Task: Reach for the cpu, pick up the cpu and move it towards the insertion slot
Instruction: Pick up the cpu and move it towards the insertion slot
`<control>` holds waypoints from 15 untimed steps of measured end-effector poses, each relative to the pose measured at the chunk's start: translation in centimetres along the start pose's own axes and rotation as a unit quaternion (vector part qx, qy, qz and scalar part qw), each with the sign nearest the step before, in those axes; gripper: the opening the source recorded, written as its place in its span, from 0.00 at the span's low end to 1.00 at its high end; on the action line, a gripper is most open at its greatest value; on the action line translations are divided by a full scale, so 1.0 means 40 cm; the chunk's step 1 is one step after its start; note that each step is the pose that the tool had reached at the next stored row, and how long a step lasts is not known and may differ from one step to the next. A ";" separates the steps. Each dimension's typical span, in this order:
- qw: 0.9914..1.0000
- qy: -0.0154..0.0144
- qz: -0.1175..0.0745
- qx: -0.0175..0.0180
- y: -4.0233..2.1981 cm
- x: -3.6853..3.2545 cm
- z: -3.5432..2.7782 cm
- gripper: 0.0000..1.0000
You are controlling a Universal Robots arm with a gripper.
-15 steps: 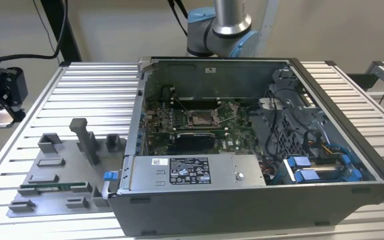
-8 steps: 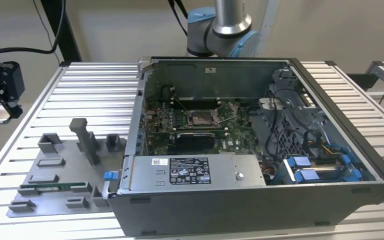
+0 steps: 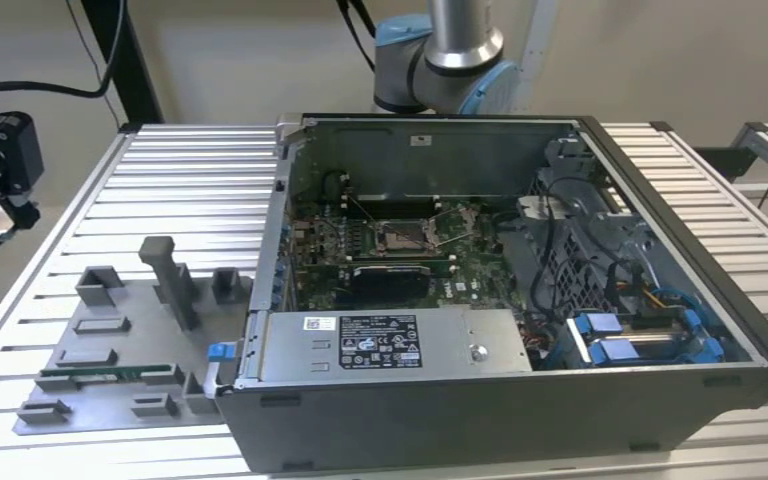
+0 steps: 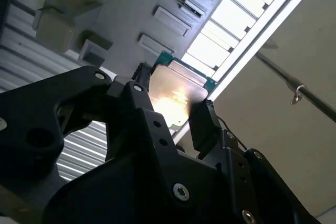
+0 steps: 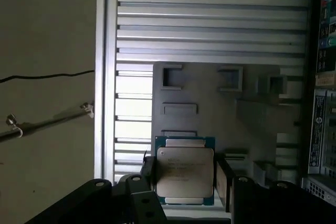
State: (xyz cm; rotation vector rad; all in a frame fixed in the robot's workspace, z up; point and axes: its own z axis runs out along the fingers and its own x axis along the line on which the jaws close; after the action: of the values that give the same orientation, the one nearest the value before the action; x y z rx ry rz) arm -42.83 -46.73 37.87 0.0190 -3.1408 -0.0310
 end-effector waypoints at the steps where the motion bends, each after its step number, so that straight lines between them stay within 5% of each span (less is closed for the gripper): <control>1: 1.000 0.000 0.000 0.000 0.000 0.000 -0.004 0.00; 15: 1.000 0.000 0.000 0.000 0.001 0.000 -0.067 0.00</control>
State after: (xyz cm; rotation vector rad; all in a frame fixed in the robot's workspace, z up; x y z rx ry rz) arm -42.83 -46.73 40.56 0.0189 -3.1409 -0.0310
